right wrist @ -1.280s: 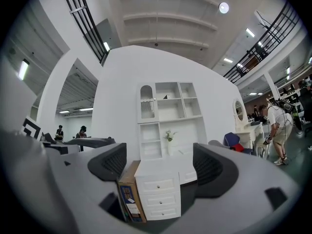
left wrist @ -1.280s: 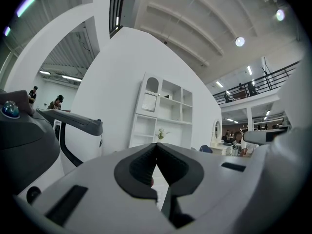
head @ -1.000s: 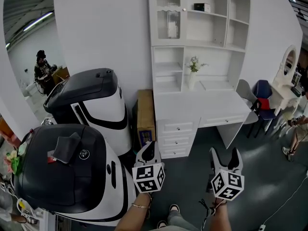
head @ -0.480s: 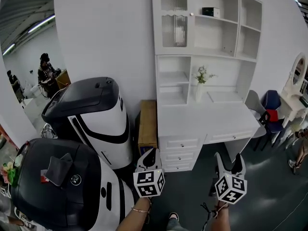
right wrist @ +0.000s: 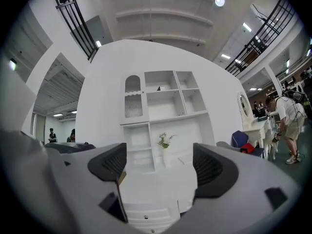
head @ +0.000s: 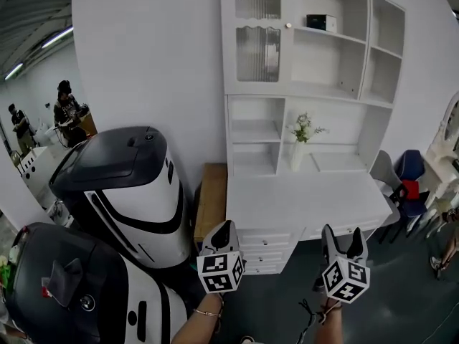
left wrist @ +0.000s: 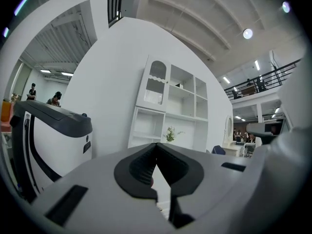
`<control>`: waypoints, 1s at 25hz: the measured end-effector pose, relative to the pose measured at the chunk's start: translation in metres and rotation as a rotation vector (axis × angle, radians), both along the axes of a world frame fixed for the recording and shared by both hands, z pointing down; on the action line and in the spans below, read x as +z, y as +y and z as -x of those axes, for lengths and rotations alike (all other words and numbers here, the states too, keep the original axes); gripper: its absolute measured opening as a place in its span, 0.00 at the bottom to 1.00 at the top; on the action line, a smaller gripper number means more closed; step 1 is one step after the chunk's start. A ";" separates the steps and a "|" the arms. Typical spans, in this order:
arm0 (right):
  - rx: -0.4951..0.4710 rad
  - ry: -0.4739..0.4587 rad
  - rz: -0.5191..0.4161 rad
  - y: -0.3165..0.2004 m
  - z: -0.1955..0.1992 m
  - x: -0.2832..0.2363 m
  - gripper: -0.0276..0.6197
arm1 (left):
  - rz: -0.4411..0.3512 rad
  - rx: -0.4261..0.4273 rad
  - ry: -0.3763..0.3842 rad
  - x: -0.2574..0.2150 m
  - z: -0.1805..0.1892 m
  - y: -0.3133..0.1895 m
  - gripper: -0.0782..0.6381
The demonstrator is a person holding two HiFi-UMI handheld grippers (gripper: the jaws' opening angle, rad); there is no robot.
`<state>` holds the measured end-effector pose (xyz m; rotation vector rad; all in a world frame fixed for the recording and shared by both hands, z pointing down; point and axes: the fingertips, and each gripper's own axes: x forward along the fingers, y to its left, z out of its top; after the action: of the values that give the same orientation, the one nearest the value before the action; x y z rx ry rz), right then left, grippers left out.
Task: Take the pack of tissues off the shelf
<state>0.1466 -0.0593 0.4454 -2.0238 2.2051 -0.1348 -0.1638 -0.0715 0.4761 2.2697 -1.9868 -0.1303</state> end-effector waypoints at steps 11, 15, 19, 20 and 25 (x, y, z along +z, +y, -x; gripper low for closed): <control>0.013 -0.009 0.023 -0.081 -0.023 0.008 0.69 | 0.009 0.019 -0.017 -0.001 -0.024 -0.088 0.13; 0.034 -0.015 0.028 -0.107 -0.030 0.011 0.69 | 0.000 0.043 -0.028 -0.004 -0.031 -0.123 0.13; 0.068 -0.002 0.023 -0.139 -0.033 0.011 0.69 | -0.014 0.079 -0.038 -0.010 -0.038 -0.167 0.13; 0.073 0.003 0.022 -0.149 -0.032 0.010 0.69 | -0.015 0.089 -0.043 -0.011 -0.039 -0.180 0.13; 0.086 -0.001 0.003 -0.207 -0.025 -0.009 0.69 | -0.043 0.125 -0.056 -0.034 -0.040 -0.248 0.13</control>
<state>0.1715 -0.2662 0.4361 -2.1159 2.1137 -0.1302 -0.1234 -0.3193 0.4423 2.4428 -1.8784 -0.0993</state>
